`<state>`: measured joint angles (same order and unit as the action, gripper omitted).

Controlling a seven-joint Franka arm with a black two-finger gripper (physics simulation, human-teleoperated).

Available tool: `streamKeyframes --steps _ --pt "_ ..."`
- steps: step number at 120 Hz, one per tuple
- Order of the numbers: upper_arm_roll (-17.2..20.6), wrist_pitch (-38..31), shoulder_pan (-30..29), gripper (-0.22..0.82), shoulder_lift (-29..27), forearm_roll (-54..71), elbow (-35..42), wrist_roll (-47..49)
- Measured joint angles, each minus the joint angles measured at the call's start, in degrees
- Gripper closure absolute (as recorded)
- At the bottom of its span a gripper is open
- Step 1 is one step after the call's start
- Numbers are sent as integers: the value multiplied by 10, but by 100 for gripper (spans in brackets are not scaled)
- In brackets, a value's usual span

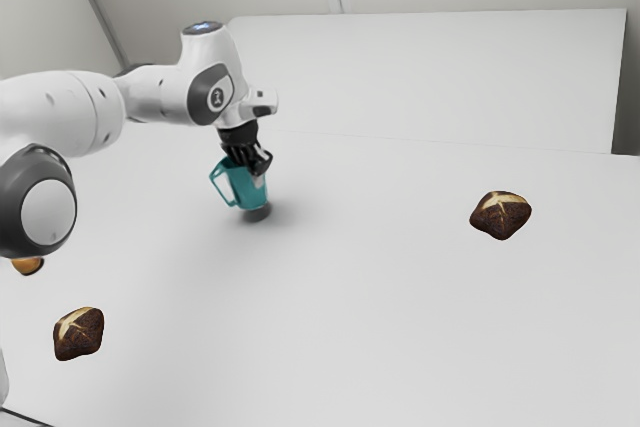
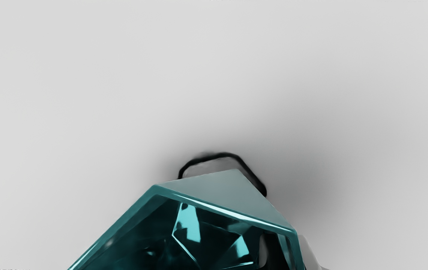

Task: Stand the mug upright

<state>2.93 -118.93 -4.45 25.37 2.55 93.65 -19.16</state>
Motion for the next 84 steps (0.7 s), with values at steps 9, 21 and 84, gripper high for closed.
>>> streamKeyframes --steps 9,21,84 --pt "0 -24 0 78 1 -4 11 38" --pt "0 -47 0 78 3 -8 18 82" --pt "-2 -62 0 15 -4 -15 18 210"
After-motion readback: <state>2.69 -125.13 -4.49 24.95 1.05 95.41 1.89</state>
